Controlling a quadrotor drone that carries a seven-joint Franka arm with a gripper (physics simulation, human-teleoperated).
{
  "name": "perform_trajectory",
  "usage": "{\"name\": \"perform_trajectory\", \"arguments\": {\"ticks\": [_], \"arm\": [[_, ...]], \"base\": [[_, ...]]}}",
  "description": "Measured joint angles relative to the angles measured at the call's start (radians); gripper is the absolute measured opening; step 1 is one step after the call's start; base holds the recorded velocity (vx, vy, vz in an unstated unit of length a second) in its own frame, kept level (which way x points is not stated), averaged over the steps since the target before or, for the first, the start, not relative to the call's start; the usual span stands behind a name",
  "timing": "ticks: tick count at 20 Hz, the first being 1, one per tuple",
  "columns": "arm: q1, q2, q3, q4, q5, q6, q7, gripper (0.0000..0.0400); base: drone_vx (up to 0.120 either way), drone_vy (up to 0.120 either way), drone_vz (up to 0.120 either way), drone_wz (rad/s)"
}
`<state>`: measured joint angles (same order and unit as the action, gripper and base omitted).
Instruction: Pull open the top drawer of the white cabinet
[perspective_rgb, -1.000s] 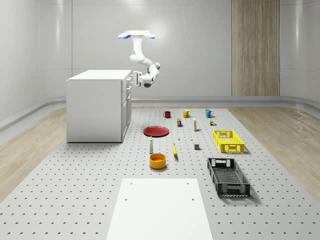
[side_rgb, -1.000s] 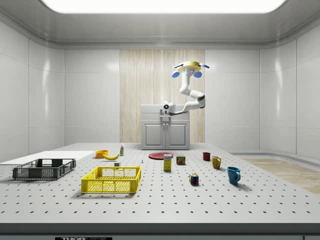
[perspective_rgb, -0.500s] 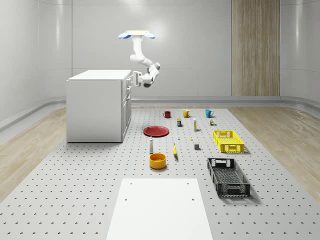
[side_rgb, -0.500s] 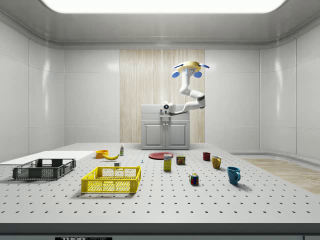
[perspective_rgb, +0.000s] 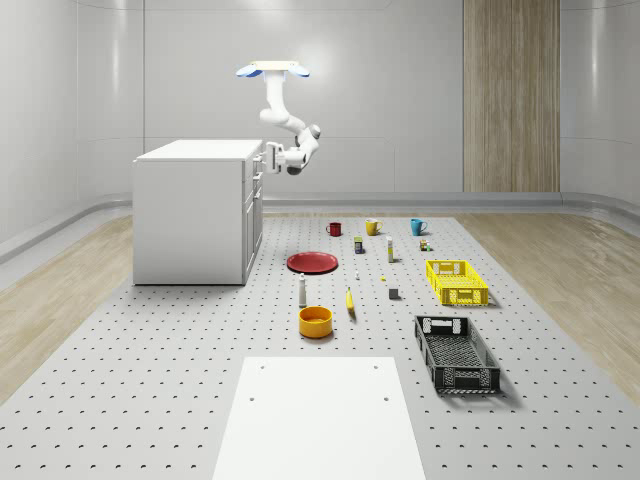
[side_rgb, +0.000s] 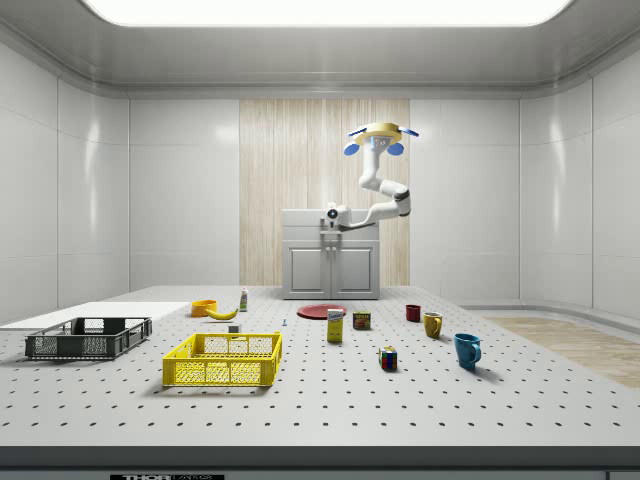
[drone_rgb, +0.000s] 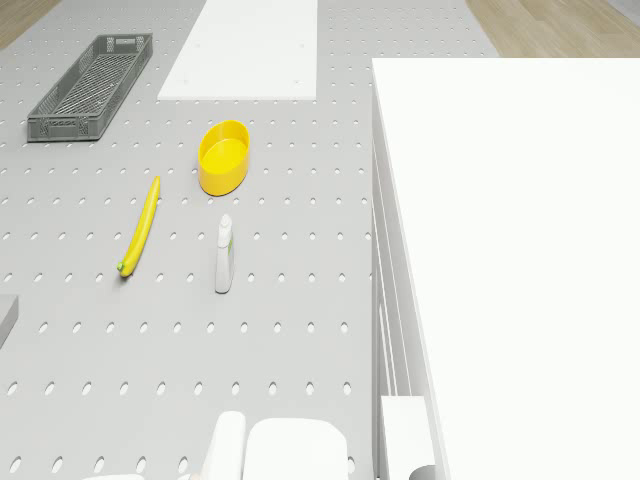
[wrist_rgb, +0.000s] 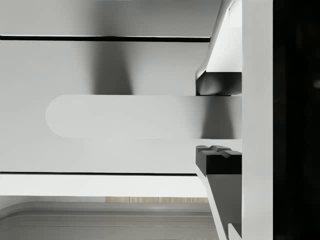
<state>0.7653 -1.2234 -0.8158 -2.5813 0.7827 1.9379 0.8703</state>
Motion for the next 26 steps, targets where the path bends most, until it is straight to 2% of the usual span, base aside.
{"name": "perform_trajectory", "arguments": {"ticks": [5, 6, 7, 8, 12, 13, 14, 17, 19, 20, 26], "arm": [[0.004, 0.003, -0.006, -0.003, 0.004, 0.004, -0.027, 0.012], [0.003, 0.008, -0.01, -0.006, 0.005, 0.003, -0.056, 0.0142], [0.004, 0.01, -0.012, -0.006, -0.014, 0.009, -0.02, 0.0193], [0.016, -0.006, -0.012, -0.005, -0.027, 0.019, 0.003, 0.0176], [0.017, -0.009, -0.012, -0.006, -0.019, 0.019, -0.014, 0.0146], [0.013, 0.003, -0.02, -0.01, -0.018, 0.014, -0.07, 0.0199], [0.014, -0.003, -0.02, -0.004, -0.03, 0.011, -0.014, 0.0191], [0.01, -0.008, -0.028, 0.005, -0.035, -0.004, -0.016, 0.0164], [0.003, -0.002, -0.031, 0.011, -0.036, -0.016, -0.006, 0.017], [0.009, -0.022, -0.023, 0.019, -0.054, -0.014, 0.055, 0.0158], [0.013, -0.029, -0.044, 0.02, -0.056, -0.019, 0.017, 0.0122]], "base": [[0.0, 0.0, 0.0, 0.0], [0.0, 0.0, 0.0, 0.0], [0.0, 0.0, 0.0, 0.0], [0.0, 0.0, 0.0, 0.0], [0.0, 0.0, 0.0, 0.0], [0.0, 0.0, 0.0, 0.0], [0.0, 0.0, 0.0, 0.0], [0.0, 0.0, 0.0, 0.0], [0.0, 0.0, 0.0, 0.0], [0.0, 0.0, 0.0, 0.0], [0.0, 0.0, 0.0, 0.0]]}}
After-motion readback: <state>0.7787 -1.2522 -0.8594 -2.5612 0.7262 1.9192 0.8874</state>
